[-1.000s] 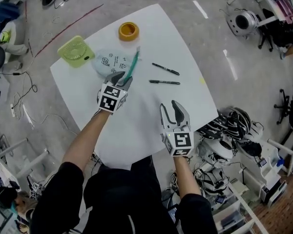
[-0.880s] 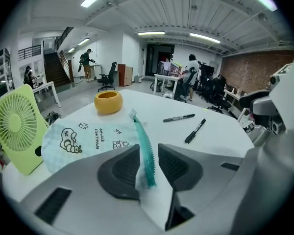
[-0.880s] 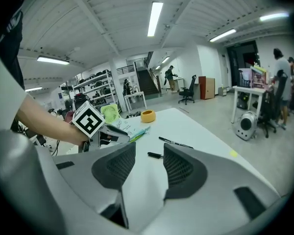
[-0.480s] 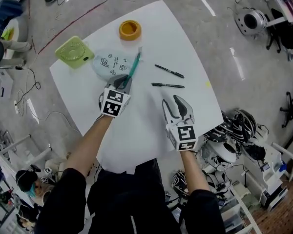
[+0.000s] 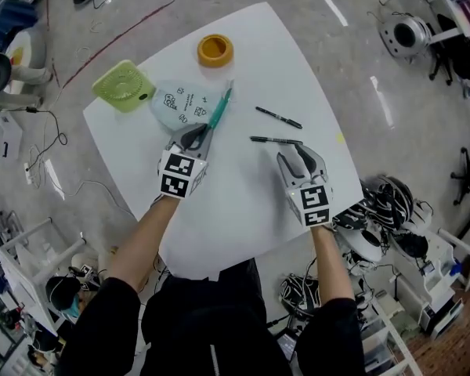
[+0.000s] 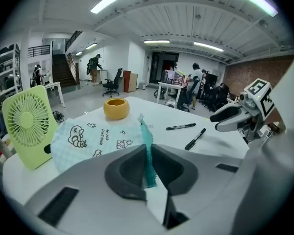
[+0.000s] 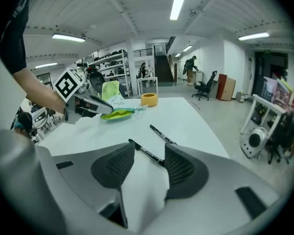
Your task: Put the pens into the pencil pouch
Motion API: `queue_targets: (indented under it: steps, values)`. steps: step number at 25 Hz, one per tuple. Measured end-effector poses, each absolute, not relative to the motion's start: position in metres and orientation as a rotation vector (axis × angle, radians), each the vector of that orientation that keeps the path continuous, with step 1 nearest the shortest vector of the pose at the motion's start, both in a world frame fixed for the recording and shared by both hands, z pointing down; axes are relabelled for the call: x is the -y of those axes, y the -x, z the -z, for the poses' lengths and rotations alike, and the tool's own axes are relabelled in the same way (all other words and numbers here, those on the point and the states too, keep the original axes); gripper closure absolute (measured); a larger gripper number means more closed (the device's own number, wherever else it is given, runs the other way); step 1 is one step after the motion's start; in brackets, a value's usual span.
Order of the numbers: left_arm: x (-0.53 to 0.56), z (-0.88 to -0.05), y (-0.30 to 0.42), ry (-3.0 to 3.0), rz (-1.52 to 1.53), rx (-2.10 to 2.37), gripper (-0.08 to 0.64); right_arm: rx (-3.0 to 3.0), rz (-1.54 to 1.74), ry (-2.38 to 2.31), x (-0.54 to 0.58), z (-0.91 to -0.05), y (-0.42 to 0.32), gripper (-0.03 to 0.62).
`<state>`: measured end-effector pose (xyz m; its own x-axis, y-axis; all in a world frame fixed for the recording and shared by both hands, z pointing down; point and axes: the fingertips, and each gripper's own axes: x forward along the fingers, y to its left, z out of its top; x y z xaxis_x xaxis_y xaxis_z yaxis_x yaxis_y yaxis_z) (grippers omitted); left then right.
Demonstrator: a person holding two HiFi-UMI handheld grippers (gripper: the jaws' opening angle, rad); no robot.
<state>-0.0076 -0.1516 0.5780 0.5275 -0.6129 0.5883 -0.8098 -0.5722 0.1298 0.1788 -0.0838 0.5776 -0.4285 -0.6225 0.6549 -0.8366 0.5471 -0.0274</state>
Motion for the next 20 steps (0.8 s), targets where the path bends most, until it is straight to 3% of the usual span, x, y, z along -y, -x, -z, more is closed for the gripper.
queue_targets:
  steps: [20]
  values:
    - [0.148,-0.577,0.015,-2.386,-0.663,1.127,0.511,2.017,-0.421,-0.975,0.096,-0.633,-0.216,0.405]
